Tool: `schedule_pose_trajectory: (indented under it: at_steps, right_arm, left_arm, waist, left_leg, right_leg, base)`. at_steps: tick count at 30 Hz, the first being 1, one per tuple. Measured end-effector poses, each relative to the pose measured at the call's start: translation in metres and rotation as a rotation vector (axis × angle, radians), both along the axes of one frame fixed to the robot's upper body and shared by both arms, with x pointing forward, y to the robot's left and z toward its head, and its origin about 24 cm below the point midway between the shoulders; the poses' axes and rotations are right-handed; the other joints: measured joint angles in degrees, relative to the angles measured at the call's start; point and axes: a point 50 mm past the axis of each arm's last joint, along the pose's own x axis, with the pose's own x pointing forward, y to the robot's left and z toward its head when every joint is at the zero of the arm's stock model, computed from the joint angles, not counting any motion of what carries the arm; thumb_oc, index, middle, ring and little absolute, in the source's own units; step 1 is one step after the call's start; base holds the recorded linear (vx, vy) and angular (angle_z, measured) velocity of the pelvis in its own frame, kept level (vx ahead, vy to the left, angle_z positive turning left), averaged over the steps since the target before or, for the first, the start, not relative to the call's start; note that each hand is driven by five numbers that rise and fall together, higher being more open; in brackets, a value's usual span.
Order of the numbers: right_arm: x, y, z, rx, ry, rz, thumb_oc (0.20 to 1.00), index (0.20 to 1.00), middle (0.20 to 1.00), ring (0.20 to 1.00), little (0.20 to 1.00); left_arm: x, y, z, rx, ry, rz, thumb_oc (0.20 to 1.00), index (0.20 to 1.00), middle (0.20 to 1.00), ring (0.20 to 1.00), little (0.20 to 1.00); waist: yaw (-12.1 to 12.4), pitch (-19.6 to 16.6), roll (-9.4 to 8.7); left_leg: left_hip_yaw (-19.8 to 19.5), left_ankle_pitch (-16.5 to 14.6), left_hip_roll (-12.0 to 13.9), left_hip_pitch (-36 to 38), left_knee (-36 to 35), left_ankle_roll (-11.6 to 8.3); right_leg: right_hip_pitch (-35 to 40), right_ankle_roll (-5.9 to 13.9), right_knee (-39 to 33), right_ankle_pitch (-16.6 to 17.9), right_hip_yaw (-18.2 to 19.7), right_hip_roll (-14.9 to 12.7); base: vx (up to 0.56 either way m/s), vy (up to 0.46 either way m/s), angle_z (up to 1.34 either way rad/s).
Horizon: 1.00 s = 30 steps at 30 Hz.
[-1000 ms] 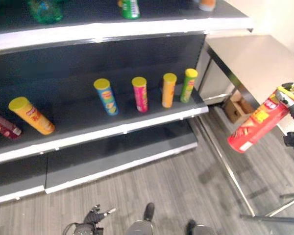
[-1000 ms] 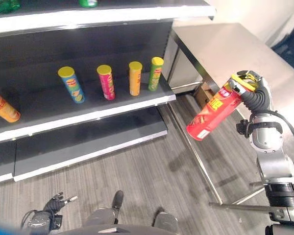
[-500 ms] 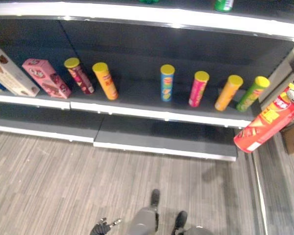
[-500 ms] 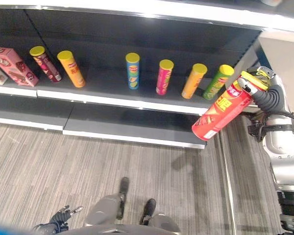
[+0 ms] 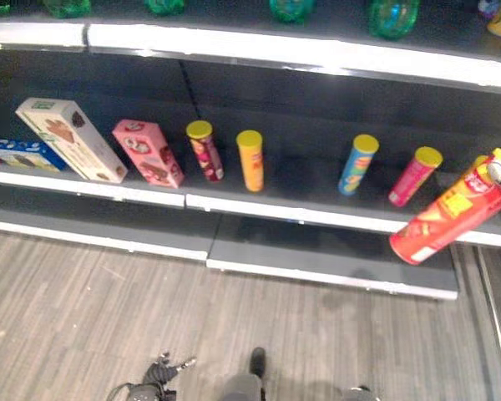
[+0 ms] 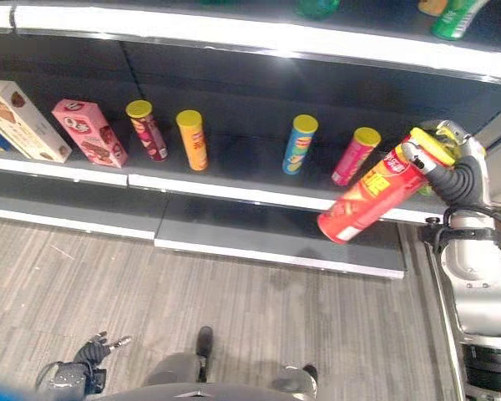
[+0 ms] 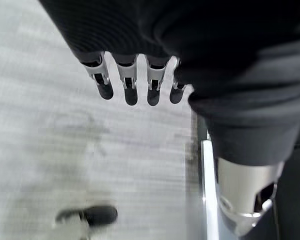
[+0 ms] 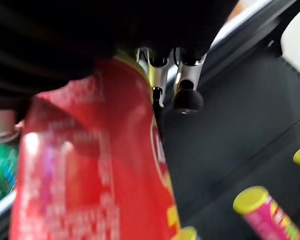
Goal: Put the goods on the table back onto the shelves and tidy them up.
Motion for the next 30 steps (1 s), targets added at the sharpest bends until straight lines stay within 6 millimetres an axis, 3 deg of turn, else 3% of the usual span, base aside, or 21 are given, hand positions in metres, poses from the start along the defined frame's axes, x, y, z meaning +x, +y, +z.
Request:
schedule_pose_trajectory:
  at_steps: [2, 3, 4, 5, 6, 8, 11, 12, 16, 19, 23, 25, 28, 30]
  right_arm:
    - [0.002, 0.002, -0.001, 0.007, 0.002, 0.005, 0.2, 0.2, 0.2, 0.2, 0.2]
    - [0.003, 0.004, -0.003, 0.001, 0.011, 0.013, 0.2, 0.2, 0.2, 0.2, 0.2]
    - [0.003, 0.005, -0.005, -0.007, 0.026, 0.018, 0.2, 0.2, 0.2, 0.2, 0.2]
    - [0.003, 0.006, -0.008, -0.029, 0.047, 0.02, 0.2, 0.2, 0.2, 0.2, 0.2]
    - [0.002, 0.006, -0.01, -0.034, 0.061, 0.018, 0.2, 0.2, 0.2, 0.2, 0.2]
    - [0.002, 0.006, -0.01, -0.035, 0.057, 0.02, 0.2, 0.2, 0.2, 0.2, 0.2]
    - [0.003, 0.009, -0.013, -0.043, 0.073, 0.035, 0.2, 0.2, 0.2, 0.2, 0.2]
    - [0.003, 0.009, -0.013, -0.044, 0.075, 0.034, 0.2, 0.2, 0.2, 0.2, 0.2]
    - [0.003, 0.009, -0.012, -0.065, 0.089, 0.045, 0.2, 0.2, 0.2, 0.2, 0.2]
    - [0.003, 0.008, -0.007, -0.097, 0.094, 0.047, 0.2, 0.2, 0.2, 0.2, 0.2]
    - [0.005, 0.007, 0.003, -0.149, 0.091, 0.056, 0.2, 0.2, 0.2, 0.2, 0.2]
    - [0.01, 0.008, 0.013, -0.167, 0.062, 0.057, 0.2, 0.2, 0.2, 0.2, 0.2]
    - [0.014, -0.006, 0.011, -0.194, 0.078, -0.016, 0.2, 0.2, 0.2, 0.2, 0.2]
    - [0.015, -0.007, 0.013, -0.241, 0.077, -0.037, 0.2, 0.2, 0.2, 0.2, 0.2]
  left_arm:
    - [-0.009, 0.0, -0.003, -0.001, 0.025, 0.009, 1.0, 1.0, 1.0, 1.0, 1.0]
    - [-0.011, 0.002, -0.002, 0.006, 0.03, 0.008, 1.0, 1.0, 1.0, 1.0, 1.0]
    - [-0.009, 0.002, -0.002, 0.014, 0.029, -0.002, 1.0, 1.0, 1.0, 1.0, 1.0]
    - [-0.008, 0.001, -0.001, 0.017, 0.025, -0.007, 1.0, 1.0, 1.0, 1.0, 1.0]
    - [-0.006, 0.0, -0.001, 0.014, 0.02, -0.018, 1.0, 1.0, 1.0, 1.0, 1.0]
    - [-0.003, -0.004, -0.002, 0.006, 0.011, -0.024, 1.0, 1.0, 1.0, 1.0, 1.0]
    - [0.003, -0.006, -0.001, 0.003, 0.003, -0.035, 1.0, 1.0, 1.0, 1.0, 1.0]
    - [0.004, -0.006, -0.001, 0.002, -0.001, -0.037, 1.0, 1.0, 1.0, 1.0, 1.0]
    - [0.005, -0.01, -0.001, -0.009, -0.021, -0.033, 1.0, 1.0, 1.0, 1.0, 1.0]
    - [-0.005, -0.018, -0.007, -0.033, 0.002, -0.021, 1.0, 1.0, 1.0, 1.0, 1.0]
    - [-0.029, -0.025, -0.014, -0.058, 0.059, -0.001, 1.0, 1.0, 1.0, 1.0, 1.0]
    - [-0.026, -0.027, -0.014, -0.065, 0.047, -0.003, 1.0, 1.0, 1.0, 1.0, 1.0]
    - [-0.017, -0.032, -0.013, -0.075, 0.017, -0.019, 1.0, 1.0, 1.0, 1.0, 1.0]
    - [-0.013, -0.033, -0.012, -0.076, 0.005, -0.019, 1.0, 1.0, 1.0, 1.0, 1.0]
  waist:
    - [-0.8, -0.5, 0.97]
    - [-1.2, -0.5, 1.37]
    - [-1.8, -0.4, 1.8]
    - [-2.2, -0.4, 2.35]
    - [-2.8, -0.5, 2.3]
    - [-3.4, -0.6, 2.12]
    - [-3.5, -0.3, 1.84]
    - [-3.3, -0.4, 1.51]
    - [-3.2, -0.5, 1.23]
    - [-2.9, -0.6, 1.13]
    - [-2.9, -0.9, 1.02]
    - [-1.6, -0.8, 1.11]
    - [-1.6, -0.6, 1.53]
    - [-0.2, -0.3, 1.94]
  left_leg:
    - [1.0, 0.4, -0.9, 1.1, -1.8, 1.92]
    - [1.2, 1.0, -1.2, 1.7, -2.9, 2.8]
    - [0.9, 1.1, -1.1, 2.2, -3.9, 3.71]
    - [0.8, 2.1, -0.7, 2.7, -5.2, 3.81]
    - [0.7, 2.7, -0.7, 3.2, -5.7, 3.74]
    - [0.6, 2.5, -1.2, 3.5, -5.8, 3.85]
    - [0.5, 2.6, -1.4, 3.1, -5.8, 3.55]
    - [0.2, 2.6, -2.0, 3.3, -5.9, 3.52]
    - [-2.4, 2.3, -2.3, 3.3, -6.1, 2.91]
    - [-3.8, 1.8, -1.3, 3.4, -6.1, 1.73]
    - [-6.7, 1.7, 1.8, 3.6, -6.1, -1.11]
    - [-8.2, 2.0, 3.1, 3.5, -5.8, -2.52]
    - [-12.9, 2.7, 3.4, 3.1, -5.8, -3.73]
    - [-13.9, 2.1, 4.0, 1.6, -5.9, -4.52]
  right_leg:
    - [-1.0, -0.92, 0.2, 3.1, 0.0, -1.4]
    - [-2.4, 0.08, 2.0, 2.4, 0.8, -1.4]
    - [-4.0, 0.26, 4.4, -1.8, 2.8, 0.2]
    - [-5.4, 0.21, 6.4, -5.7, 6.4, 3.6]
    - [-4.8, 0.34, 4.2, -7.5, 8.0, 6.3]
    - [-5.8, 0.36, -0.6, -7.5, 7.8, 9.3]
    - [-6.7, 0.2, -8.2, -6.9, 13.5, 13.2]
    - [-6.4, -0.35, -10.4, -6.2, 13.6, 13.0]
    - [-4.7, -0.73, -13.1, -2.6, 12.8, 12.8]
    - [-3.8, -1.5, -13.1, -0.5, 11.4, 13.6]
    - [-2.2, -3.71, -13.2, -1.1, 7.9, 16.6]
    - [-1.6, -4.84, -13.2, -1.8, 6.3, 18.1]
    - [0.3, -5.39, -13.3, -3.3, 1.3, 18.4]
    - [-0.8, -5.41, -13.2, -4.2, -0.6, 18.7]
  base:
    - [0.03, 0.25, -0.39]
    - [0.05, 0.177, -0.27]
    - [0.04, 0.106, -0.13]
    - [0.01, 0.041, 0.08]
    - [-0.01, 0.002, 0.1]
    - [-0.02, -0.041, 0.01]
    - [0.02, -0.062, 0.08]
    - [0.08, -0.139, 0.23]
    - [0.11, -0.181, 0.31]
    - [0.11, -0.201, 0.31]
    - [0.08, -0.183, 0.34]
    - [0.09, -0.207, 0.41]
    - [0.07, -0.116, 0.83]
    - [0.07, -0.075, 0.62]
